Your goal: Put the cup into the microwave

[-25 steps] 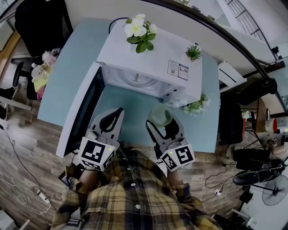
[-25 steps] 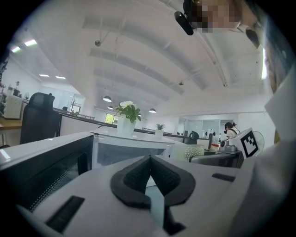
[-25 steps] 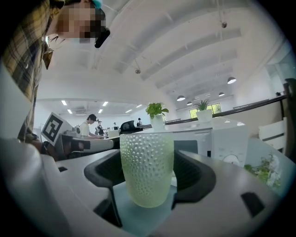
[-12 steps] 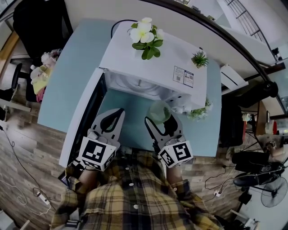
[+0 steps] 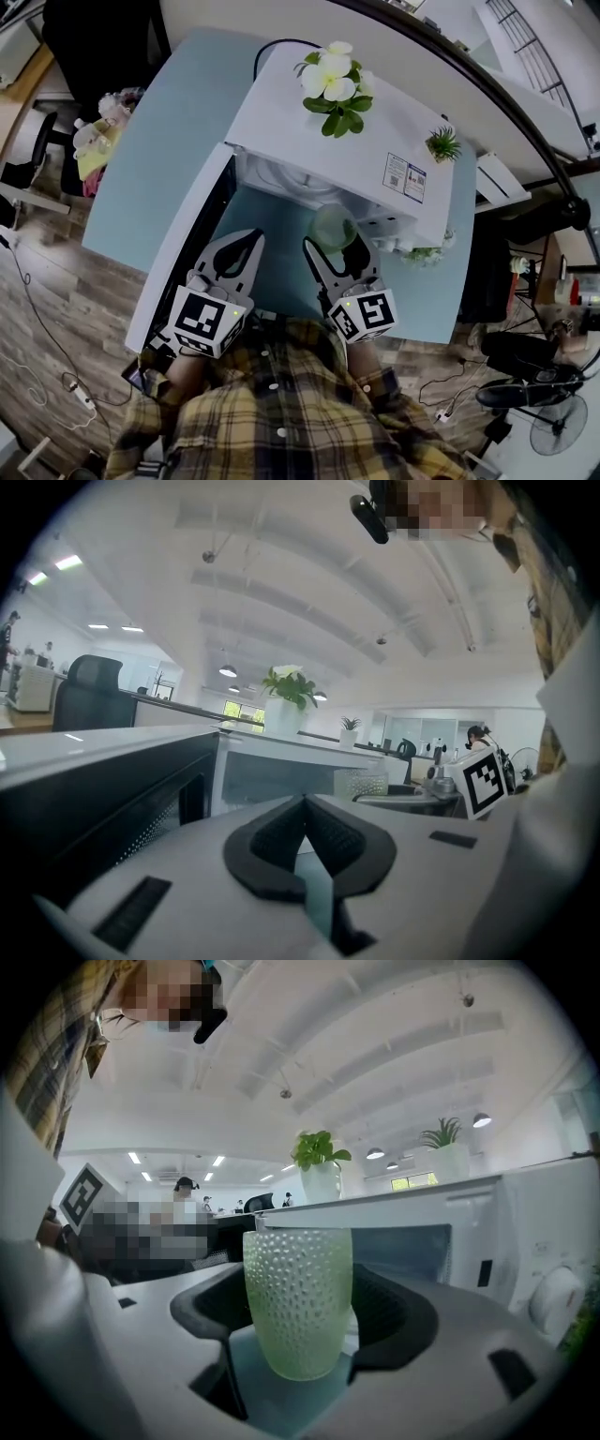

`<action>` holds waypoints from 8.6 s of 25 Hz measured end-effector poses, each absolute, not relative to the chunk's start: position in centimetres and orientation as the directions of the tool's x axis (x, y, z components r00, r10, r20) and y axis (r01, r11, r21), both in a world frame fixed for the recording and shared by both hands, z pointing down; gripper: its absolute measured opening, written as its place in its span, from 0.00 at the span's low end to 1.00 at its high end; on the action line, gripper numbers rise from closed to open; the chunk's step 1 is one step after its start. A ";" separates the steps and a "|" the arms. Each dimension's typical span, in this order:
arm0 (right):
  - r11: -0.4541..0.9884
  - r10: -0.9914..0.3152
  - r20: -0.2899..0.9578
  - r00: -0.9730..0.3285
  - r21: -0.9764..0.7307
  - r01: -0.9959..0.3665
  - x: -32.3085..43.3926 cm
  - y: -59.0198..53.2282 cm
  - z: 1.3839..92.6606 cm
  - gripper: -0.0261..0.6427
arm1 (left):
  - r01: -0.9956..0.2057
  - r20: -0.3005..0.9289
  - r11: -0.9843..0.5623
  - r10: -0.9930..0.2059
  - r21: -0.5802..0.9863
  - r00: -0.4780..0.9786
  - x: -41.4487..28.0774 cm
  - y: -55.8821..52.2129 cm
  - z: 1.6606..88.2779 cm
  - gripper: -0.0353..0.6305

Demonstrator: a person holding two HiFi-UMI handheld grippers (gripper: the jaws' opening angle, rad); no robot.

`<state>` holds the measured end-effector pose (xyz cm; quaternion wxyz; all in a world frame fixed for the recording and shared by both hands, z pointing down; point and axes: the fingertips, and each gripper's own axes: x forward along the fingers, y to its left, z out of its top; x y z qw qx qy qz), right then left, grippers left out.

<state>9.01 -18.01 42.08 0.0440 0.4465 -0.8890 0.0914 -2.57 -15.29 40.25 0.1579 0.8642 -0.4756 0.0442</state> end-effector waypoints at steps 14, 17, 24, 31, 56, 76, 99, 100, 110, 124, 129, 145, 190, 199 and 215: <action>0.590 -0.794 0.152 -0.589 -0.042 -0.806 7.8 -20.2 44.9 0.56 | -0.813 0.239 -0.534 -0.779 0.231 0.579 -1.2 -14.8 41.4 0.04; 0.592 -0.794 0.150 -0.589 -0.033 -0.805 7.8 -20.6 45.4 0.56 | -0.809 0.238 -0.545 -0.774 0.220 0.587 -0.8 -14.5 41.5 0.04; 0.592 -0.799 0.129 -0.587 -0.001 -0.806 7.1 -22.0 46.5 0.56 | -0.802 0.228 -0.561 -0.770 0.205 0.596 -0.2 -14.0 42.0 0.04; 0.576 -0.811 0.144 -0.567 0.022 -0.817 6.3 -23.8 47.9 0.56 | -0.791 0.238 -0.584 -0.754 0.185 0.612 0.5 -13.8 42.2 0.04; 0.499 -0.850 0.178 -0.496 -0.027 -0.866 7.1 -27.4 50.4 0.55 | -0.768 0.228 -0.615 -0.733 0.178 0.641 1.9 -13.2 42.1 0.04; 0.446 -0.867 0.267 -0.421 0.039 -0.894 8.3 -26.2 52.2 0.42 | -0.775 0.229 -0.607 -0.740 0.176 0.632 1.6 -13.3 42.3 0.04; 0.440 -0.869 0.293 -0.398 0.090 -0.894 8.4 -26.7 53.0 0.15 | -0.778 0.227 -0.603 -0.744 0.177 0.629 1.2 -13.3 42.3 0.04; 0.439 -0.871 0.288 -0.398 0.091 -0.894 8.5 -26.7 53.0 0.13 | -0.779 0.227 -0.602 -0.745 0.176 0.627 1.1 -13.3 42.2 0.04; 0.452 -0.864 0.290 -0.411 0.090 -0.887 8.8 -25.5 52.2 0.12 | -0.790 0.211 -0.590 -0.761 0.167 0.613 0.4 -13.4 41.6 0.04; 0.452 -0.867 0.247 -0.433 0.025 -0.892 10.9 -23.0 48.3 0.12 | -0.790 0.190 -0.594 -0.767 0.150 0.613 0.0 -13.5 40.7 0.04; 0.482 -0.850 0.235 -0.471 -0.016 -0.876 11.4 -21.0 46.0 0.12 | -0.784 0.184 -0.602 -0.762 0.150 0.621 0.1 -13.6 40.4 0.04; 0.533 -0.826 0.178 -0.535 -0.064 -0.844 12.8 -16.7 40.7 0.10 | -0.771 0.182 -0.614 -0.750 0.169 0.637 0.4 -14.2 40.2 0.04; 0.534 -0.832 0.114 -0.544 -0.107 -0.839 14.5 -13.8 38.8 0.04 | -0.766 0.185 -0.617 -0.744 0.178 0.642 0.5 -13.0 40.0 0.04; 0.526 -0.836 0.114 -0.537 -0.113 -0.843 14.7 -14.0 39.2 0.04 | -0.771 0.189 -0.613 -0.747 0.174 0.637 0.4 -13.1 40.1 0.04; 0.527 -0.834 0.118 -0.539 -0.120 -0.842 14.7 -14.1 39.4 0.04 | -0.773 0.195 -0.609 -0.748 0.177 0.634 0.4 -13.1 40.3 0.04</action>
